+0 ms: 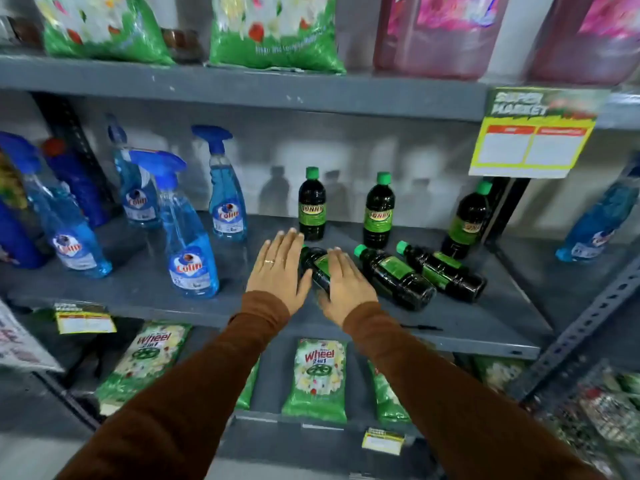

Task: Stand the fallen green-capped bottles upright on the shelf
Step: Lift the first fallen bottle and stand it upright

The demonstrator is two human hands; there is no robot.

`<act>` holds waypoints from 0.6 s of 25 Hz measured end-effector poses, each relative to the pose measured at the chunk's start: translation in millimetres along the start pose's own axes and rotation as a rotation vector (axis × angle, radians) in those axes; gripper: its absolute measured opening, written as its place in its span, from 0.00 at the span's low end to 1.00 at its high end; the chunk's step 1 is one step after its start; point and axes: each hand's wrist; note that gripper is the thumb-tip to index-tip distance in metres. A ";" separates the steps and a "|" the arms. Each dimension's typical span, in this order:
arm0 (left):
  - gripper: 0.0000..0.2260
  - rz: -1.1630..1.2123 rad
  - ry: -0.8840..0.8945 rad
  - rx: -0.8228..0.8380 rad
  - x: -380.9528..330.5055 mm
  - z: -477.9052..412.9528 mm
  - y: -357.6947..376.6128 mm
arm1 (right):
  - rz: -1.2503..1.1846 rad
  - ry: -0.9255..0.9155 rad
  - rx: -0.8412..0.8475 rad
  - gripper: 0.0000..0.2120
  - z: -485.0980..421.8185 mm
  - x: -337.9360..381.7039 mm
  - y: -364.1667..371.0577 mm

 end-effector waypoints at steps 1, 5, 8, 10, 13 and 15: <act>0.28 0.012 -0.118 0.126 7.5 7.6 17.6 | 0.018 0.117 0.159 0.39 -4.5 1.4 13.6; 0.27 0.056 -0.351 0.465 42.6 22.6 70.6 | 0.161 0.296 0.349 0.44 -44.5 -3.7 48.6; 0.26 0.008 -0.387 0.454 52.6 24.6 88.0 | 0.216 0.243 0.181 0.37 -73.5 -14.3 60.0; 0.26 -0.025 -0.385 0.410 53.9 26.4 93.3 | 0.128 0.176 -0.026 0.35 -87.9 -18.7 67.4; 0.27 -0.030 -0.372 0.407 55.9 23.4 95.1 | -0.355 0.222 -0.270 0.36 -100.7 -14.7 81.7; 0.27 -0.033 -0.379 0.410 57.3 24.5 94.7 | -0.664 0.280 -0.342 0.37 -98.2 -14.4 92.4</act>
Point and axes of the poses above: each hand's wrist, its own z-axis away from the middle knuckle, its own y-axis out of the palm, x = y × z, and after that the axes turned 5 degrees about z, right-handed
